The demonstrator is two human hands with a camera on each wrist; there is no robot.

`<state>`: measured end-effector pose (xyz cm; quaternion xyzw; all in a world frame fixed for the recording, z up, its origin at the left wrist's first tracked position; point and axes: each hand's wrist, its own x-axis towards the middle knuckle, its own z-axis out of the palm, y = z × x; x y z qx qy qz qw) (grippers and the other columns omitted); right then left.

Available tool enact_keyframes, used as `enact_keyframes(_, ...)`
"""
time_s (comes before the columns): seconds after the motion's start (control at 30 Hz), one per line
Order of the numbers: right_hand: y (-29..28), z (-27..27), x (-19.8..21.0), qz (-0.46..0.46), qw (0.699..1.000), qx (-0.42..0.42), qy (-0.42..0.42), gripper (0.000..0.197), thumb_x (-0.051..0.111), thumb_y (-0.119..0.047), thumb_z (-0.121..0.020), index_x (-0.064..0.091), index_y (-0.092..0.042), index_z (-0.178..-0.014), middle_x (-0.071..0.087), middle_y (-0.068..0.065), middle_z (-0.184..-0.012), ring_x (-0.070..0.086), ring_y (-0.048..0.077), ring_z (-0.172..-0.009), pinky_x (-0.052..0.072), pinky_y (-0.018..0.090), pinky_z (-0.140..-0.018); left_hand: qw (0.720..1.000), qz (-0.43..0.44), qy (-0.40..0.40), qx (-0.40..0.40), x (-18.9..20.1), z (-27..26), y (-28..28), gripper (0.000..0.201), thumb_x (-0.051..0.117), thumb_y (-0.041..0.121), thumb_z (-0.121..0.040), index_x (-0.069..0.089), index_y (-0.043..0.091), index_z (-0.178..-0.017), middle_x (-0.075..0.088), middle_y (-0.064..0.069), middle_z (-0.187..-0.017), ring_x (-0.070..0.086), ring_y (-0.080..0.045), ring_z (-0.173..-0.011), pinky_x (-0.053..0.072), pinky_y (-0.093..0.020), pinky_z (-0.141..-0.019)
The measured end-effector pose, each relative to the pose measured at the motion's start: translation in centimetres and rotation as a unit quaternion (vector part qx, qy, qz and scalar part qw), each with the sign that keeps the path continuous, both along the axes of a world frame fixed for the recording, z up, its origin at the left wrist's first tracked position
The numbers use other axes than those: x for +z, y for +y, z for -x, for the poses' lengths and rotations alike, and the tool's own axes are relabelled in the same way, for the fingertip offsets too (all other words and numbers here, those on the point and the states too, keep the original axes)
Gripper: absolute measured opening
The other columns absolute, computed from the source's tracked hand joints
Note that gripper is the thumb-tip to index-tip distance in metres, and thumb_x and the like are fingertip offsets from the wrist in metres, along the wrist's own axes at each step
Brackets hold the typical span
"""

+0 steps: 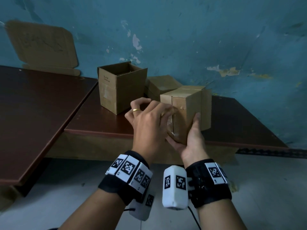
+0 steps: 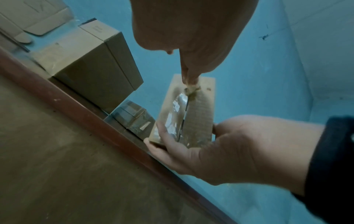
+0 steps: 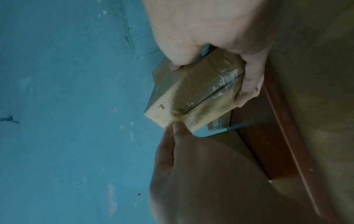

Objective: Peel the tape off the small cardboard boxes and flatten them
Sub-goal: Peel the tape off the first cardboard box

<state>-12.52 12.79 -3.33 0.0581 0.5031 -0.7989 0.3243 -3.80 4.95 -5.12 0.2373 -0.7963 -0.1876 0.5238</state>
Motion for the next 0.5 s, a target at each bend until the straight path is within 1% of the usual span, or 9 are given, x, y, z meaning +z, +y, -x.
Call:
enact_keyframes(0.03, -0.01, 0.1, -0.1, 0.008, 1.0, 0.0, -0.003, 0.058, 0.066, -0.069, -0.091, 0.061, -0.014, -0.11, 0.071, 0.019, -0.113, 0.074, 0.034, -0.094, 0.066, 0.055, -0.081, 1.0, -0.007, -0.007, 0.003, 0.0, -0.11, -0.16, 0.012, 0.066, 0.03, -0.103, 0.076, 0.03, -0.109, 0.072, 0.018, -0.108, 0.046, -0.022, -0.123, 0.028, -0.042, -0.092)
enact_keyframes(0.07, -0.04, 0.19, -0.2, 0.014, 1.0, 0.0, -0.006, 0.062, 0.068, -0.069, -0.09, 0.062, -0.013, -0.115, 0.071, 0.02, -0.116, 0.074, 0.037, -0.098, 0.065, 0.058, -0.082, 1.0, -0.023, -0.009, -0.014, -0.03, -0.19, -0.34, 0.012, 0.066, 0.03, -0.104, 0.074, 0.03, -0.112, 0.072, 0.017, -0.108, 0.048, -0.022, -0.121, 0.03, -0.042, -0.092)
enact_keyframes(0.1, -0.06, 0.29, -0.3, 0.02, 1.0, 0.002, -0.007, 0.064, 0.068, -0.069, -0.09, 0.062, -0.013, -0.119, 0.071, 0.021, -0.119, 0.074, 0.039, -0.101, 0.065, 0.06, -0.082, 0.998, -0.048, -0.006, -0.045, -0.08, -0.23, -0.49, 0.013, 0.065, 0.028, -0.105, 0.07, 0.028, -0.117, 0.071, 0.014, -0.109, 0.053, -0.023, -0.117, 0.037, -0.044, -0.092)
enact_keyframes(0.17, -0.04, 0.31, -0.29, 0.027, 1.0, 0.009, -0.013, 0.062, 0.069, -0.069, -0.089, 0.061, -0.013, -0.116, 0.069, 0.022, -0.12, 0.072, 0.041, -0.103, 0.064, 0.062, -0.084, 0.99, -0.093, 0.009, -0.106, -0.01, -0.41, -0.61, 0.017, 0.063, 0.023, -0.107, 0.058, 0.023, -0.123, 0.069, 0.006, -0.11, 0.062, -0.02, -0.107, 0.053, -0.047, -0.089)
enact_keyframes(0.2, 0.0, 0.28, -0.22, 0.028, 0.999, 0.013, -0.018, 0.061, 0.068, -0.069, -0.09, 0.061, -0.013, -0.114, 0.069, 0.023, -0.119, 0.072, 0.041, -0.102, 0.064, 0.062, -0.085, 0.988, -0.098, 0.017, -0.12, 0.08, -0.49, -0.51, 0.015, 0.062, 0.021, -0.108, 0.056, 0.021, -0.122, 0.068, 0.004, -0.109, 0.065, -0.017, -0.102, 0.056, -0.045, -0.085)
enact_keyframes(0.27, 0.02, 0.3, -0.15, 0.026, 0.999, 0.02, -0.022, 0.062, 0.066, -0.07, -0.091, 0.061, -0.013, -0.114, 0.07, 0.023, -0.116, 0.073, 0.04, -0.098, 0.064, 0.06, -0.085, 0.99, -0.075, 0.027, -0.116, 0.04, -0.44, -0.32, 0.007, 0.06, 0.015, -0.108, 0.06, 0.015, -0.115, 0.065, 0.001, -0.108, 0.064, -0.015, -0.093, 0.056, -0.044, -0.078)
enact_keyframes(0.33, -0.02, 0.42, -0.24, 0.03, 0.999, 0.027, -0.026, 0.066, 0.064, -0.071, -0.091, 0.063, -0.012, -0.12, 0.071, 0.023, -0.117, 0.073, 0.039, -0.098, 0.065, 0.059, -0.085, 0.99, -0.069, 0.037, -0.114, -0.09, -0.21, -0.28, 0.009, 0.061, 0.013, -0.107, 0.065, 0.012, -0.115, 0.061, 0.0, -0.119, 0.065, -0.015, -0.096, 0.058, -0.042, -0.08)
enact_keyframes(0.4, -0.07, 0.55, -0.45, 0.035, 0.998, 0.03, -0.03, 0.069, 0.064, -0.071, -0.091, 0.063, -0.013, -0.126, 0.072, 0.022, -0.118, 0.073, 0.039, -0.102, 0.064, 0.06, -0.088, 0.988, -0.082, 0.039, -0.128, -0.07, -0.13, -0.21, 0.018, 0.064, 0.016, -0.104, 0.067, 0.012, -0.121, 0.053, -0.001, -0.136, 0.066, -0.013, -0.104, 0.061, -0.039, -0.087)
enact_keyframes(0.5, -0.06, 0.6, -0.68, 0.031, 0.998, 0.04, -0.03, 0.071, 0.065, -0.073, -0.089, 0.066, -0.014, -0.129, 0.076, 0.02, -0.116, 0.075, 0.039, -0.102, 0.064, 0.059, -0.087, 0.993, -0.067, 0.004, -0.101, 0.02, -0.24, -0.09, 0.036, 0.075, 0.03, -0.093, 0.067, 0.014, -0.124, 0.048, -0.003, -0.138, 0.059, -0.019, -0.116, 0.059, -0.038, -0.095)
